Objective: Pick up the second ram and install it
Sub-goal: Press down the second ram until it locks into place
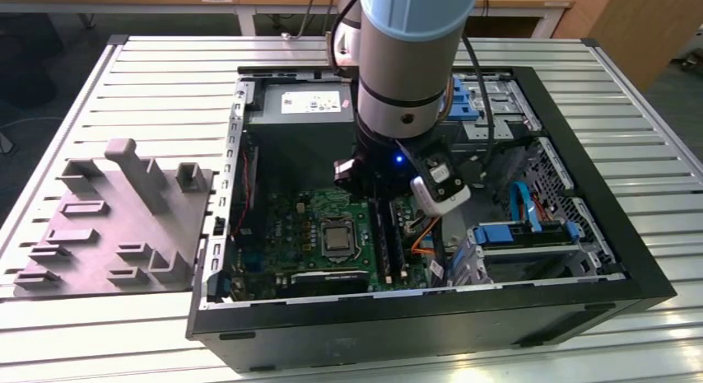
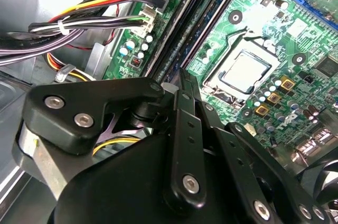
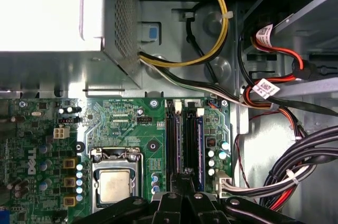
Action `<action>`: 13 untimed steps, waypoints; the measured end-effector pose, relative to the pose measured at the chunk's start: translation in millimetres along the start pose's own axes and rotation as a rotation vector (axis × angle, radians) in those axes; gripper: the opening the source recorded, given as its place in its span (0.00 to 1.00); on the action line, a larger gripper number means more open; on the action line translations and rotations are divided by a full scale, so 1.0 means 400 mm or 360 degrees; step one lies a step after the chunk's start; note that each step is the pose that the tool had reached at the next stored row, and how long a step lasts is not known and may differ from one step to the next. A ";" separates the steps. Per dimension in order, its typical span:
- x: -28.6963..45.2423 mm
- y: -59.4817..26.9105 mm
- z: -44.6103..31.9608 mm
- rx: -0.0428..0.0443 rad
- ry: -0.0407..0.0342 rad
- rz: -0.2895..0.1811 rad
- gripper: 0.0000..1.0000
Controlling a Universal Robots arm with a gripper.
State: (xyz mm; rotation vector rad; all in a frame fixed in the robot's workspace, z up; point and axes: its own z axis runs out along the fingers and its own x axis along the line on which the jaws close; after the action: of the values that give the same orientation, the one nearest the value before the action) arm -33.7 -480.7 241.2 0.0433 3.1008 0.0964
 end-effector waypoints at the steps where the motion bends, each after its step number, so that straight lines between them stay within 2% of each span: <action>1: 0.000 0.002 0.001 -0.0001 0.0000 0.0000 0.10; 13: 0.001 0.039 0.006 -0.0004 0.0000 0.0000 0.10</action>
State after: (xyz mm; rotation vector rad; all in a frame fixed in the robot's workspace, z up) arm -33.7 -464.8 239.7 0.0435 3.1007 0.1007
